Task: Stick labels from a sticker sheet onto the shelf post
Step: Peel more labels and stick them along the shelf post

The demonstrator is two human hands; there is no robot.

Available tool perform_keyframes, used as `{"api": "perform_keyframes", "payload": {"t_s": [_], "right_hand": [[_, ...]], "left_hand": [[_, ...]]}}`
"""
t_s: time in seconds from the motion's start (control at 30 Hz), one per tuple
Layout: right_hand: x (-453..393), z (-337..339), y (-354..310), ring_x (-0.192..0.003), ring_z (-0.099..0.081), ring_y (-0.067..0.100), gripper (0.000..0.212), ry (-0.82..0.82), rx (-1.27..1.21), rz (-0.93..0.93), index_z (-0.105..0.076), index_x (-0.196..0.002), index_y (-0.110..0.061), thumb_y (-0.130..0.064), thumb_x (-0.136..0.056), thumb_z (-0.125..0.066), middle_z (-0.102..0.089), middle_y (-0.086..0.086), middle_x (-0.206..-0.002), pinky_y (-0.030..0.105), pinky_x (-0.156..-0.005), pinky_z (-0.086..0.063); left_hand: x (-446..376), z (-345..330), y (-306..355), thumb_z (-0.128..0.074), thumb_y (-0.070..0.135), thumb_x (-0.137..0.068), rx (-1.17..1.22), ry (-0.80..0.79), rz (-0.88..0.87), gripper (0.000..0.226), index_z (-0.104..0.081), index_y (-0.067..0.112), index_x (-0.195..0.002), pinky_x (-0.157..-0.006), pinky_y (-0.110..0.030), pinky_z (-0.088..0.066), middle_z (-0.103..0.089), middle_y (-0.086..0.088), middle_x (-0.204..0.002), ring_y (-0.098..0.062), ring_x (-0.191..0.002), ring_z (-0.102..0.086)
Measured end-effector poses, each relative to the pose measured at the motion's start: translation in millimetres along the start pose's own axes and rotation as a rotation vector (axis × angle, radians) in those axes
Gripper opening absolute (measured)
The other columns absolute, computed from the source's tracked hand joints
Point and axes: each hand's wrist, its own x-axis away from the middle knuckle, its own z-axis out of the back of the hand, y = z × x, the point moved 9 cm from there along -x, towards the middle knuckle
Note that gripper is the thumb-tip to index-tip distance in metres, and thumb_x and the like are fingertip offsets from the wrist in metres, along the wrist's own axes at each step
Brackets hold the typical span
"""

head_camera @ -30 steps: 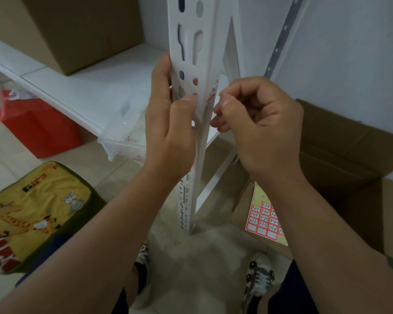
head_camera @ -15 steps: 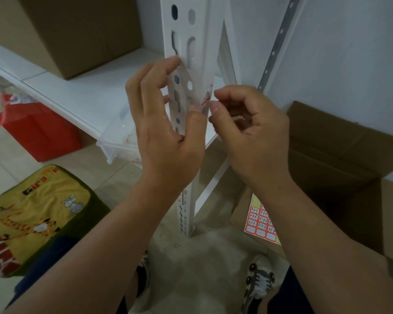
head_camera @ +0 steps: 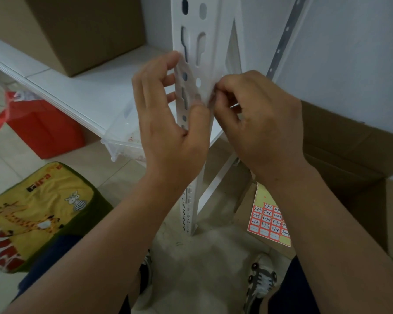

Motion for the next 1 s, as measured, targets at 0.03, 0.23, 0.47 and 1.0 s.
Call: {"api": "perform_keyframes", "payload": {"t_s": [0.03, 0.23, 0.47, 1.0], "right_hand": [[0, -1, 0, -0.064, -0.064, 0.021, 0.015, -0.002, 0.0, -0.008, -0.069, -0.089, -0.001, -0.013, -0.094, -0.061, -0.069, 0.012, -0.08, 0.03, -0.057, -0.054], [-1, -3, 9, -0.064, -0.06, 0.011, 0.011, -0.022, -0.17, -0.182, -0.067, -0.082, -0.006, -0.013, -0.089, -0.062, -0.066, 0.002, -0.074, 0.029, -0.059, -0.052], [21, -7, 33, -0.063, -0.067, 0.015, 0.011, -0.022, -0.736, -0.616, -0.064, -0.084, -0.013, -0.005, -0.089, -0.059, -0.067, -0.001, -0.073, 0.022, -0.058, -0.055], [33, -30, 27, -0.066, -0.061, 0.013, 0.022, -0.146, -1.363, -0.902, -0.066, -0.078, -0.012, -0.007, -0.085, -0.045, -0.065, -0.002, -0.069, 0.027, -0.06, -0.052]], "left_hand": [[1, -1, 0, -0.052, 0.011, -0.079, 0.004, 0.002, 0.008, 0.05, -0.047, -0.008, -0.125, -0.085, -0.027, -0.051, -0.048, -0.018, -0.122, -0.02, -0.107, -0.052], [2, -2, -1, -0.052, 0.01, -0.078, 0.01, -0.016, 0.023, 0.052, -0.046, -0.008, -0.126, -0.086, -0.034, -0.053, -0.047, -0.021, -0.125, -0.026, -0.109, -0.053], [1, -2, 0, -0.054, 0.01, -0.081, -0.027, -0.058, -0.031, 0.05, -0.046, -0.013, -0.125, -0.086, -0.037, -0.054, -0.048, -0.025, -0.124, -0.03, -0.109, -0.053], [11, -4, 29, -0.06, 0.014, -0.089, -0.205, -0.014, -0.257, 0.025, -0.067, -0.005, -0.103, -0.084, -0.043, -0.046, -0.057, -0.026, -0.102, -0.034, -0.099, -0.054]]}}
